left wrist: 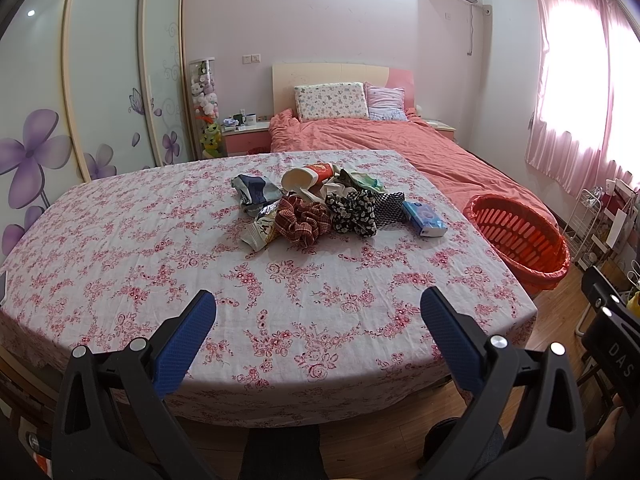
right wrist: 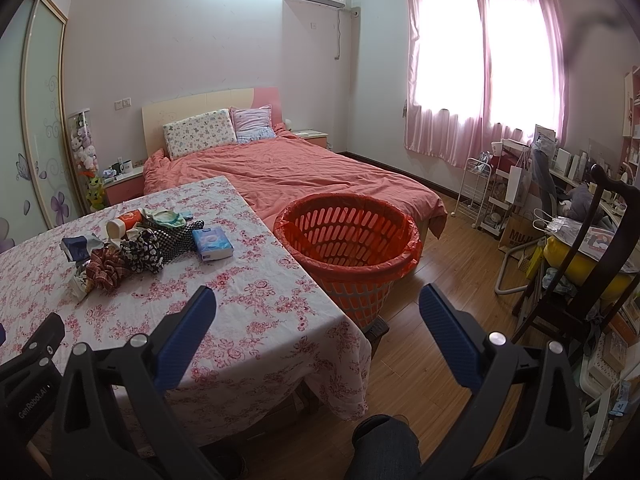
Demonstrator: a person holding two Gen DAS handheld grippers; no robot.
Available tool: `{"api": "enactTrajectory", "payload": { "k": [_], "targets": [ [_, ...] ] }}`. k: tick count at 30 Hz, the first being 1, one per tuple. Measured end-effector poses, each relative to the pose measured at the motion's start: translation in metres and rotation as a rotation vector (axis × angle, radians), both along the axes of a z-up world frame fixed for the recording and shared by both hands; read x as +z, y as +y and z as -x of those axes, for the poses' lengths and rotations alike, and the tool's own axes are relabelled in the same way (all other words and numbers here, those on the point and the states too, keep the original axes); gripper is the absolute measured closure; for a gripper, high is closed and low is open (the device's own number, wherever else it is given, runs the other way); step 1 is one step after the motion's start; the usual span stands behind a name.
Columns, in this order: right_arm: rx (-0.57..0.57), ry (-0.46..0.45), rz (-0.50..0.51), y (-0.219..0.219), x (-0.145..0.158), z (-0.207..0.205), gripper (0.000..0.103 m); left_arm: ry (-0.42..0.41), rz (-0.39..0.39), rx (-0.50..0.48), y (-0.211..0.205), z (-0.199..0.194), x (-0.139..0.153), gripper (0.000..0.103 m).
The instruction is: Collect trash
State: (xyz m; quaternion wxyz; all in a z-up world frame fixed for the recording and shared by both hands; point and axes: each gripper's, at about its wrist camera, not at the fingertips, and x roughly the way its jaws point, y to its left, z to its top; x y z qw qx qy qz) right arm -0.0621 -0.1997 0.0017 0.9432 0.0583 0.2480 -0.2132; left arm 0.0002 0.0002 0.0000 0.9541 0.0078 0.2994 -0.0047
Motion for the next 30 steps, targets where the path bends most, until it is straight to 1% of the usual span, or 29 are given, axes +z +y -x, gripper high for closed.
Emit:
{"api": "enactTrajectory", "payload": {
  "k": [21, 23, 26, 30],
  "targets": [
    [0.000, 0.003, -0.001, -0.001, -0.003, -0.003, 0.004, 0.004, 0.001, -0.003, 0.000, -0.001, 0.000, 0.002],
    [0.002, 0.004, -0.003, -0.002, -0.004, -0.004, 0.004, 0.007, -0.001, -0.002, -0.003, -0.005, -0.003, 0.002],
    [0.008, 0.010, -0.010, 0.000, -0.007, -0.007, 0.004, 0.010, -0.003, -0.001, -0.004, -0.008, 0.000, 0.002],
    [0.030, 0.017, -0.022, 0.001, -0.009, -0.021, 0.004, 0.014, 0.002, 0.009, 0.000, -0.019, -0.002, 0.002]
  ]
}}
